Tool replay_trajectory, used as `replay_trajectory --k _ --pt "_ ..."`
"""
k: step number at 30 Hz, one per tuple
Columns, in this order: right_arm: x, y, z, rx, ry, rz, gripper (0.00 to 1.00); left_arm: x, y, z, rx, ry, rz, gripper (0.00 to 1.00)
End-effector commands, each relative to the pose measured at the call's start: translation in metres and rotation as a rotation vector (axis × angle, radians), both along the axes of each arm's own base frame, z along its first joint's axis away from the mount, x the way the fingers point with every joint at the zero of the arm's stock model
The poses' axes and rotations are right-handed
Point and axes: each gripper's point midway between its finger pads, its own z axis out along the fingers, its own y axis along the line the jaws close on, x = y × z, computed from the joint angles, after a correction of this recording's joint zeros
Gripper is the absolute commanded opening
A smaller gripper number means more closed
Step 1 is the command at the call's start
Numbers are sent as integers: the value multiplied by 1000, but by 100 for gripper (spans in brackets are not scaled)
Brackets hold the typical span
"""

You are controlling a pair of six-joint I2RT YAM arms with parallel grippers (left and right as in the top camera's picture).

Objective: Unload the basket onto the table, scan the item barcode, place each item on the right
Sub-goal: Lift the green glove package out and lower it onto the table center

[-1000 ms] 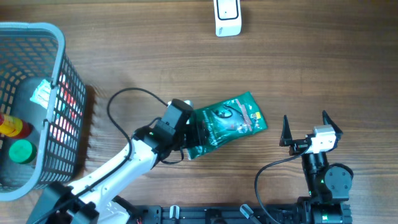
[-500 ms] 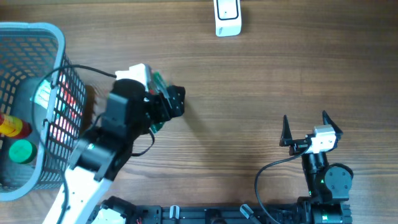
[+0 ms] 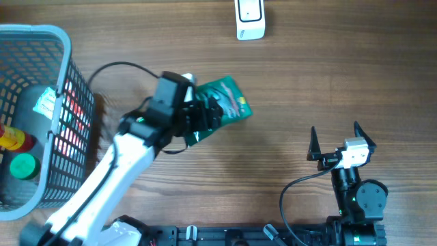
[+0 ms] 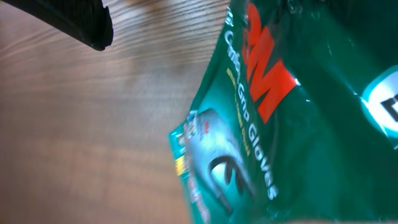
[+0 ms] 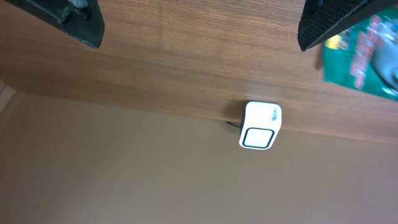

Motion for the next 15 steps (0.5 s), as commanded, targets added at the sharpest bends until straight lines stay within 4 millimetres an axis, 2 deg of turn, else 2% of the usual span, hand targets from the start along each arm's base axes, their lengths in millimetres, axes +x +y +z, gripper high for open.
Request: replay_trajectory --k 1,7,15 --pt "-1 0 3 -9 -13 -4 100 -17 -30 -38 30 108 -115 95" --pt "-1 0 3 -9 -13 -4 100 -26 -45 -86 135 180 -163 100" --pt "-1 0 3 -9 -13 -4 100 -31 -30 -139 305 252 -154 100"
